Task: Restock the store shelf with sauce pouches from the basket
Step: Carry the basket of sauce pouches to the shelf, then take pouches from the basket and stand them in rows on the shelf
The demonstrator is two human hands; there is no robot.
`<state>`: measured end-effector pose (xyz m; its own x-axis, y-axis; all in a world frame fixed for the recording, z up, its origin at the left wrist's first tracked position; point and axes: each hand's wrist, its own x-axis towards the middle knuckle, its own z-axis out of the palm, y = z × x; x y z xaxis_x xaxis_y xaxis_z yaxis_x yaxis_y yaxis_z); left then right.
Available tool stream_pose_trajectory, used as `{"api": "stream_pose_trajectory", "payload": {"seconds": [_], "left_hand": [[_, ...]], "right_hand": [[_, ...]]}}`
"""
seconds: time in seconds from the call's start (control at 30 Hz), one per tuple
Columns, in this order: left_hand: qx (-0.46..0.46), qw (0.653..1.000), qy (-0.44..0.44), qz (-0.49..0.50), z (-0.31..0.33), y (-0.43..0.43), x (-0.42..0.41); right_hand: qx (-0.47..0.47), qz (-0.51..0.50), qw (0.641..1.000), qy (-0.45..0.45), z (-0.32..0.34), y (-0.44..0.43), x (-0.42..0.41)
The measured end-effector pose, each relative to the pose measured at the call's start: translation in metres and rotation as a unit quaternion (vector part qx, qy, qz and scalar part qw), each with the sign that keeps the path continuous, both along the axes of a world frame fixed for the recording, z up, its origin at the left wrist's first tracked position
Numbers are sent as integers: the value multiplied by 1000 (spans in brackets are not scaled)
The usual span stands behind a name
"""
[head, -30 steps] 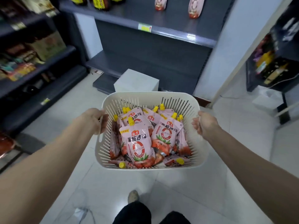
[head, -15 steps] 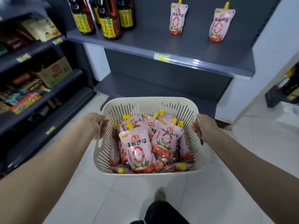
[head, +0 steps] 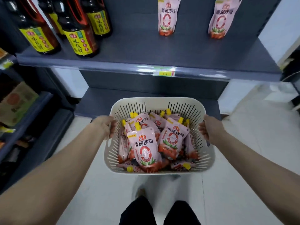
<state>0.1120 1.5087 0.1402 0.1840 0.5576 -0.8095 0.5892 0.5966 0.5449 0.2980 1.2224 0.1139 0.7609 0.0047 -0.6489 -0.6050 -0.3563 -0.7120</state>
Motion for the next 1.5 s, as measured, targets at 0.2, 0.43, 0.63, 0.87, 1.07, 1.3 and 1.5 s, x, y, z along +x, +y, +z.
{"api": "stream_pose_trajectory", "payload": {"seconds": [0.2,0.43,0.63,0.87,1.07,1.3,1.5], "left_hand": [[-15,997,7,-72,-22,49,49],[-25,994,32,-105,-40,65,87],[-33,992,37,-115,-51,68,107],[-29,995,32,-94,-59,73,110],[248,942,135,-181,-53,58,103],[209,891,-11,-403,-33,8,96],[126,895,-13,-429,-61,2,88]], "right_hand": [[-7,-42,999,5,-15,23,13],[-29,-63,998,11,-25,37,37],[-47,-73,996,23,-39,40,56],[-67,-59,996,26,-38,42,59],[-331,114,893,-282,-5,55,44],[-223,325,913,-105,-30,88,27],[-266,297,917,-32,-73,92,37]]}}
